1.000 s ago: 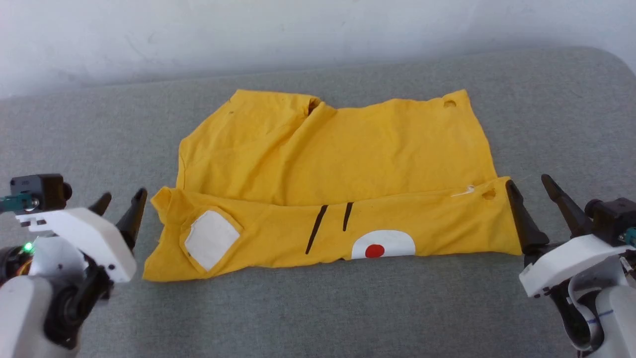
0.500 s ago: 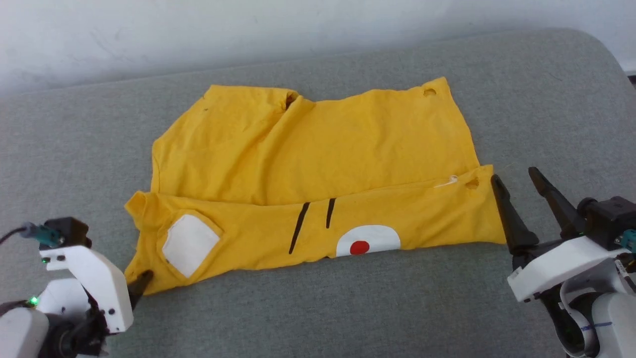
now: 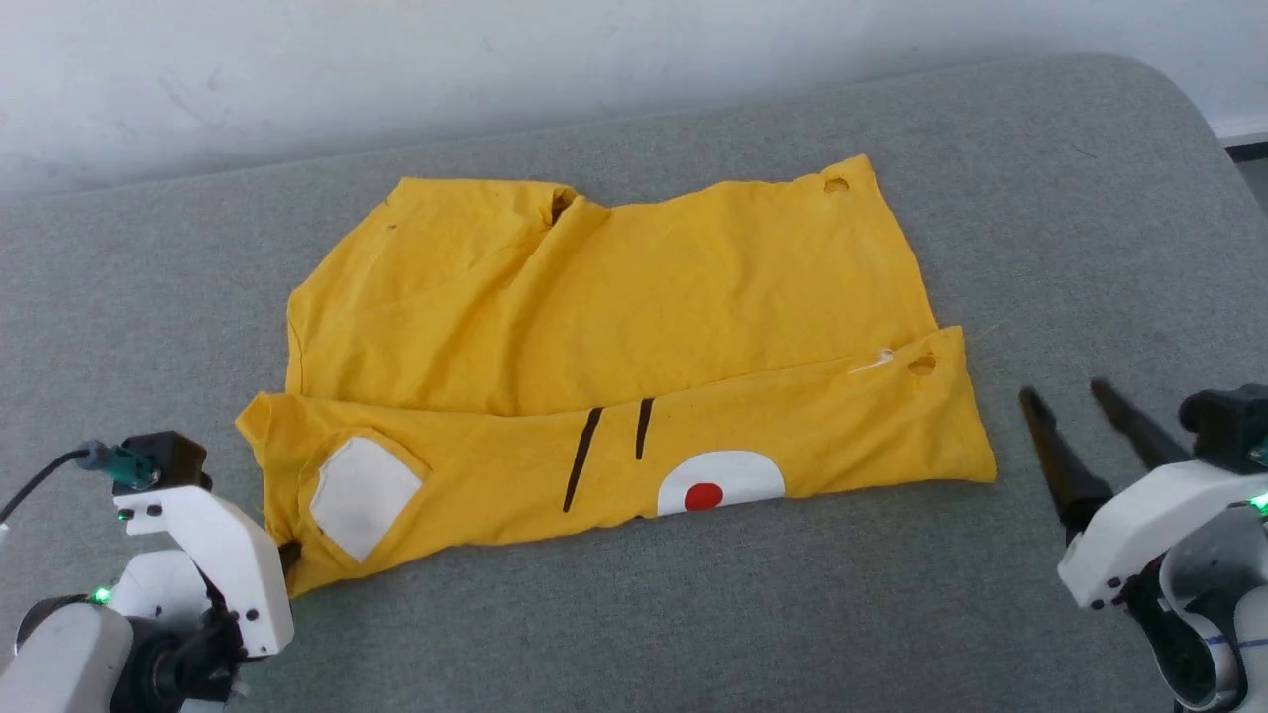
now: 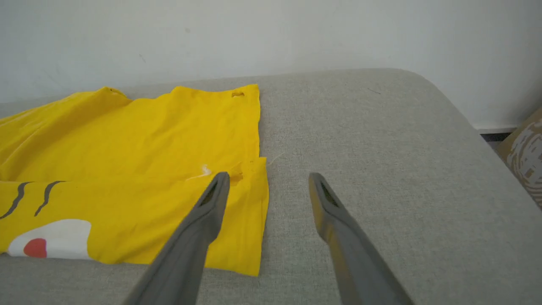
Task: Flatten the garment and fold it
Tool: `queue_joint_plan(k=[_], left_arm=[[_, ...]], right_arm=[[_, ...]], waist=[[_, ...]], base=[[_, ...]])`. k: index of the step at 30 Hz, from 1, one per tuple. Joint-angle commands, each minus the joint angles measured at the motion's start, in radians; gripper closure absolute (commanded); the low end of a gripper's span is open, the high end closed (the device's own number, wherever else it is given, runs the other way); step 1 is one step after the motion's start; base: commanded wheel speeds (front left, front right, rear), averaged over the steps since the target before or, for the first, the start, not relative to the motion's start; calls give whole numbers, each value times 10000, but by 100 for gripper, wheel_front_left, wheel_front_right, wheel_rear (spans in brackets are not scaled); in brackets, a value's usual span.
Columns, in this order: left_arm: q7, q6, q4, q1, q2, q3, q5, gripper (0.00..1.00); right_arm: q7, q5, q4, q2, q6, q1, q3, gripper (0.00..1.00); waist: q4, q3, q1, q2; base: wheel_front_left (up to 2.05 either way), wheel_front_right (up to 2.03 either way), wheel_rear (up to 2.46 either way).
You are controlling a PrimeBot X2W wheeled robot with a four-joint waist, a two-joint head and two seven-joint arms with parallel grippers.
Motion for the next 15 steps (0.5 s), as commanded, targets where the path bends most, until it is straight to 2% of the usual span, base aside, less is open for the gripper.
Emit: queue_joint_plan(k=[1,6,15], left_arm=[[135,-39,188,480,-515,-531,-36,100],[-323,147,-340,494,-445,-344,168,100],[-677,306,-1243,555,-309,-23,177,100]], right_arm=[[293,155,169,-47,-9,-60,18,0],[2292,1071,1524,-456,-9,-674,465,0],[3842,2531,4287,-611,-9,-2354,2072,0]], waist=[[38,-34,1,-1],[219,-39,1,-1],[454,12,1,-1]], base=[[0,0,0],[0,0,0],[0,0,0]])
